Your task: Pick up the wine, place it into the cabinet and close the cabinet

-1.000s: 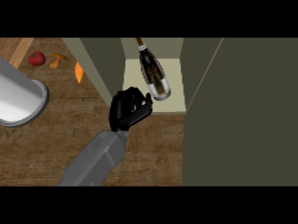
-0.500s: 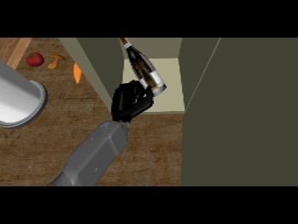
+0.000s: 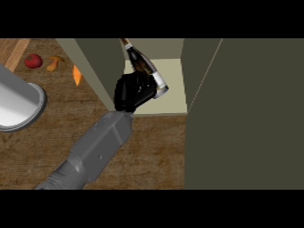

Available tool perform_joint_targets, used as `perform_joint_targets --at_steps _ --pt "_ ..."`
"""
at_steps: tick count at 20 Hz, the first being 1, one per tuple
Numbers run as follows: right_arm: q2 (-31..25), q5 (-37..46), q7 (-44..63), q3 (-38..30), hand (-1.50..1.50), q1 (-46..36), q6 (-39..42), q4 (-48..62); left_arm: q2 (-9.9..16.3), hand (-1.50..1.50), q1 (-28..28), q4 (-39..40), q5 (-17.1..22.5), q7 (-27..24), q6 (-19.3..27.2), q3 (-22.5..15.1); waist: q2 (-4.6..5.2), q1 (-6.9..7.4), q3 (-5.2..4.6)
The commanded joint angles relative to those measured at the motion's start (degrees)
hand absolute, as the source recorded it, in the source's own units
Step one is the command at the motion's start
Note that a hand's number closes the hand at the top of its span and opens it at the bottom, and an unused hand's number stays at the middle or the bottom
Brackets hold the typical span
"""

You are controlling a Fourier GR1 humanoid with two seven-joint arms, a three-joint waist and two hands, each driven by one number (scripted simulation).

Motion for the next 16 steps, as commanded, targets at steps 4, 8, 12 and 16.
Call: perform_joint_targets --at_steps 4,8,12,16 --pt "-1.9 -1.9 -1.2 -2.5 -1.5 0.2 1.9 1.2 0.0 1.5 -4.5 8.2 0.8 1.0 -0.8 1.6 0.11 -0.04 0.02" --pt "0.1 2.4 -2.9 0.3 -1.5 -3.2 0.3 4.4 0.0 1.5 -4.3 6.8 2.5 2.4 2.8 -1.0 0.31 -0.64 0.01" --pt "-0.5 -2.1 -0.7 0.1 -1.5 -0.3 1.5 0.4 0.0 1.5 -5.3 10.5 3.2 -0.4 0.9 0.5 0.56 -1.82 -0.02" --pt "-0.6 0.0 -0.6 0.3 -1.5 -0.1 0.9 0.6 0.0 1.5 -5.4 13.7 3.1 -4.1 -2.2 3.2 0.54 -1.03 -0.02"
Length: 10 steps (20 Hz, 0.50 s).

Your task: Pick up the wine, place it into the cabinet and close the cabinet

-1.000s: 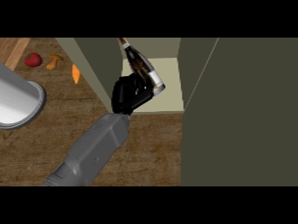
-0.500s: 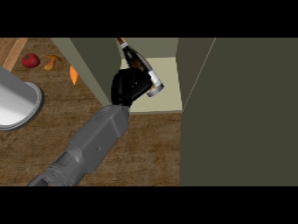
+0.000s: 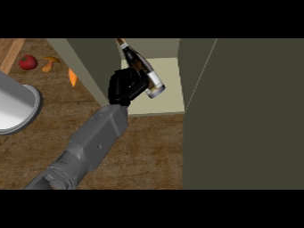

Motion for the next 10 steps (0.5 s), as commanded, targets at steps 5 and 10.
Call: perform_joint_targets --at_steps 5,10 --pt "-0.4 0.8 -1.3 -0.9 -1.5 0.1 0.5 1.4 1.4 1.5 -2.6 4.1 0.1 -5.8 -1.4 4.3 -0.12 1.07 0.03" --pt "-0.1 0.9 -3.4 -1.1 -1.5 0.8 1.2 2.2 1.6 -1.5 1.4 2.8 -1.7 -11.1 -4.6 3.3 -0.3 1.58 0.04"
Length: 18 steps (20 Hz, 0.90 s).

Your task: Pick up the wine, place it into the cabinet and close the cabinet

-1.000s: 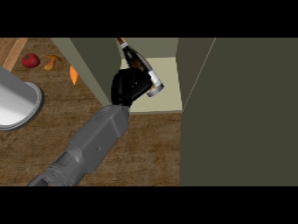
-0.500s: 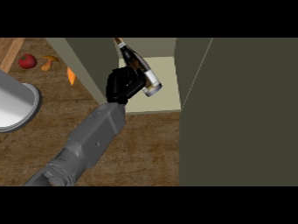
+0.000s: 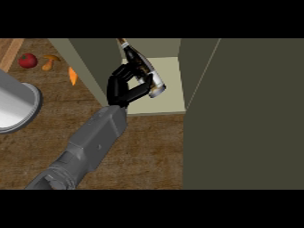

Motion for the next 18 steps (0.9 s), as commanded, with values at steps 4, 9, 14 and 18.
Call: perform_joint_targets --at_steps 4,9,14,18 --pt "-0.5 0.1 0.3 -1.1 -1.5 -1.9 -0.8 0.5 0.1 -1.5 1.4 -3.5 -1.5 -5.1 0.7 1.2 -1.26 2.58 0.47" --pt "-0.6 -0.2 4.8 0.5 -1.5 1.4 -1.7 -6.2 1.9 -1.5 4.6 -7.0 -2.7 -5.1 3.2 0.3 -1.49 2.87 0.46" --pt "-0.9 -1.1 5.7 0.2 -1.5 1.8 -1.8 -6.7 4.3 -1.5 9.5 -19.0 -5.3 0.8 6.1 -3.5 -1.97 4.19 0.51" --pt "-0.1 -0.4 3.2 -0.3 -1.5 1.3 -1.7 -4.0 6.5 -1.5 17.1 -33.5 -8.5 5.0 7.4 -8.5 -2.05 4.81 0.53"
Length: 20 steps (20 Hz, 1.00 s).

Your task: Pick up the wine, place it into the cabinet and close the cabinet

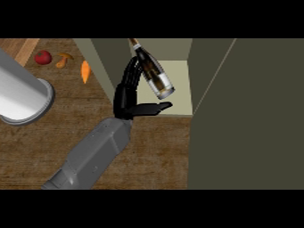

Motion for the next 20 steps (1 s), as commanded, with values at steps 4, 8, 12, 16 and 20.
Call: perform_joint_targets --at_steps 4,8,12,16,20 --pt "-0.1 1.4 2.1 0.4 -1.5 -1.4 -1.6 -0.7 7.5 -1.5 13.9 -26.7 -4.4 7.4 4.9 -8.0 -0.82 1.79 0.28" --pt "0.8 2.3 0.9 1.8 -1.5 -0.9 -1.4 -1.6 14.4 -1.5 21.0 -43.1 -6.5 12.2 8.4 -10.6 -0.43 0.92 0.27" --pt "0.2 -0.4 3.2 1.5 -1.5 -0.2 -1.3 -4.6 18.6 -1.5 27.4 -56.1 -9.0 15.7 13.5 -10.1 -0.11 -0.15 0.24" --pt "1.6 3.8 3.2 3.8 -1.5 -4.6 -3.8 -1.3 21.6 -1.5 31.4 -67.7 -12.6 20.2 18.1 -11.4 0.0 -0.06 0.23" --pt "-2.5 2.2 4.4 3.2 1.5 -3.4 1.0 -1.2 23.9 -1.5 36.3 -74.1 -13.5 21.1 17.8 -10.0 0.08 -0.27 0.23"
